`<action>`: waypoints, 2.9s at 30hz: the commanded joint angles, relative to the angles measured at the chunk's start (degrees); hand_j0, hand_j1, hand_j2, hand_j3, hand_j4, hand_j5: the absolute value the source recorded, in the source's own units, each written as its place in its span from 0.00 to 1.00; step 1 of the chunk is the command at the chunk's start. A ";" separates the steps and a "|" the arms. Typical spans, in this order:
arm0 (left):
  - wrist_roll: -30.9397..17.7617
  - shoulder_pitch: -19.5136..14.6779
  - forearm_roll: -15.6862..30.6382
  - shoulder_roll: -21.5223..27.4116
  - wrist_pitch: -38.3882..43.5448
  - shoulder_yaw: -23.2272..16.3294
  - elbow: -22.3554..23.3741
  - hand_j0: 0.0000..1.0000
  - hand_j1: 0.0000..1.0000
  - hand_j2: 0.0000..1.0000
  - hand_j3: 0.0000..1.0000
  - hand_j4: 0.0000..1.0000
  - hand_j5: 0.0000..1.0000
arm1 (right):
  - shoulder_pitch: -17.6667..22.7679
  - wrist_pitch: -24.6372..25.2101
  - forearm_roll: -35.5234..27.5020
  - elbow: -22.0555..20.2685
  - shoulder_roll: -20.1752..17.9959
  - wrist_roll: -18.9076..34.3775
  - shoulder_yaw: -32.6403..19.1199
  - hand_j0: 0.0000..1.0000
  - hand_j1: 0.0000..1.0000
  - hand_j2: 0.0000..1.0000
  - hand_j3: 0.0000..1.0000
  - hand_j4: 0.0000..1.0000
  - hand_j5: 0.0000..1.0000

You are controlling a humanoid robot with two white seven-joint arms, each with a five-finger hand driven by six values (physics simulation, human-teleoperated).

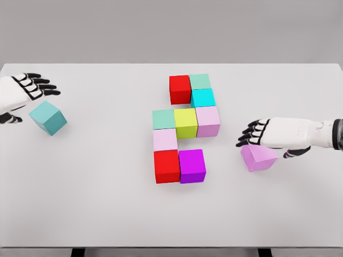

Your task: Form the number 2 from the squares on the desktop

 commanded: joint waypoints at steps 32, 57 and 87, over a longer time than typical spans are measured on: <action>-11.70 -3.16 -6.57 -7.71 -0.01 -2.21 3.54 1.00 1.00 1.00 1.00 1.00 1.00 | -0.53 0.12 6.14 -2.06 2.56 2.59 -1.34 0.72 0.72 0.72 0.72 0.72 0.72; -14.69 -7.56 -11.84 -11.84 -0.01 -5.11 9.25 1.00 1.00 1.00 1.00 1.00 1.00 | 0.18 0.12 -0.62 -4.34 3.00 2.24 -2.30 1.00 1.00 1.00 1.00 1.00 1.00; -15.39 -9.49 -16.24 -15.01 -0.01 -6.35 13.47 0.64 0.64 0.64 0.64 0.64 0.64 | -23.38 0.12 -10.29 -4.43 -18.80 1.80 41.02 1.00 1.00 1.00 1.00 1.00 1.00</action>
